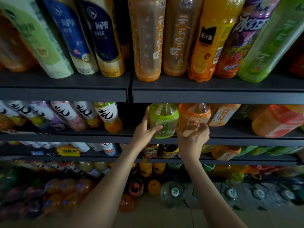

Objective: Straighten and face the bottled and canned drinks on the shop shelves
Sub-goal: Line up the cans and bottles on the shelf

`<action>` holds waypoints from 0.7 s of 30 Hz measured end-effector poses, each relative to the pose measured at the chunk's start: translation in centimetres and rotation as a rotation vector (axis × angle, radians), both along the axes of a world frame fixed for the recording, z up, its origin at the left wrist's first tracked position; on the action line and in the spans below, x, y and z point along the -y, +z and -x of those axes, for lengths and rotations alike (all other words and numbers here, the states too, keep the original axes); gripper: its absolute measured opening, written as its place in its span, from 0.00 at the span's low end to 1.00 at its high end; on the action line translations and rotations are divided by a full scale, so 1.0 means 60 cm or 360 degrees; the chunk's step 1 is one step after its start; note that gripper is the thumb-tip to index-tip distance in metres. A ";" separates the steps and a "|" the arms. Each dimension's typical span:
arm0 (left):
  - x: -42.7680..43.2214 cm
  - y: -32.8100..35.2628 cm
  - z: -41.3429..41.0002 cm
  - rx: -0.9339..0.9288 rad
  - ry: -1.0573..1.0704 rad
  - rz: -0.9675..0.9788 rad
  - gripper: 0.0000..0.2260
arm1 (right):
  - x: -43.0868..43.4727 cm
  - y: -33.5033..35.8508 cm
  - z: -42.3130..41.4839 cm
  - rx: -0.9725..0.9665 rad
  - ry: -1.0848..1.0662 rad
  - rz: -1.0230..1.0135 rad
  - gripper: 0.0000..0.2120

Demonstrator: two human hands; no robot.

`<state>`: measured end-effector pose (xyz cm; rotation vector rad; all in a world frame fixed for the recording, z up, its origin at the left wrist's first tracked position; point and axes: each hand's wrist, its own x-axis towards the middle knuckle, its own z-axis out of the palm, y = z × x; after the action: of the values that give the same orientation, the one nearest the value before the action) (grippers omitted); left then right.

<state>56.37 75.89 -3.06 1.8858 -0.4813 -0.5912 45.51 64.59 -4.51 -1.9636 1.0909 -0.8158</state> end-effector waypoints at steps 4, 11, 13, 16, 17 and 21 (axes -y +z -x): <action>0.018 0.001 0.000 0.0042 -0.0015 -0.0026 0.37 | 0.031 0.013 -0.007 0.0036 -0.0045 -0.0028 0.53; 0.034 0.003 0.025 0.0282 0.0187 -0.0195 0.32 | 0.055 0.012 0.000 0.0015 -0.0023 -0.0091 0.51; 0.041 -0.002 0.048 0.0272 0.0345 -0.0151 0.29 | 0.054 0.017 0.000 0.0015 -0.0033 -0.0084 0.50; 0.058 -0.012 0.082 0.0253 0.0516 -0.0085 0.28 | 0.053 0.023 0.005 0.0016 0.0014 -0.0096 0.50; 0.063 -0.014 0.091 0.0246 0.0557 -0.0075 0.30 | 0.055 0.023 0.010 0.0026 0.0042 -0.0108 0.49; 0.084 -0.018 0.127 0.0183 0.0651 -0.0095 0.36 | 0.073 0.022 0.057 -0.0020 0.0103 -0.0179 0.47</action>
<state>48.73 70.83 -4.16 2.0082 -0.1417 -0.2283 42.08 60.24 -3.18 -1.9024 1.0520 -0.6934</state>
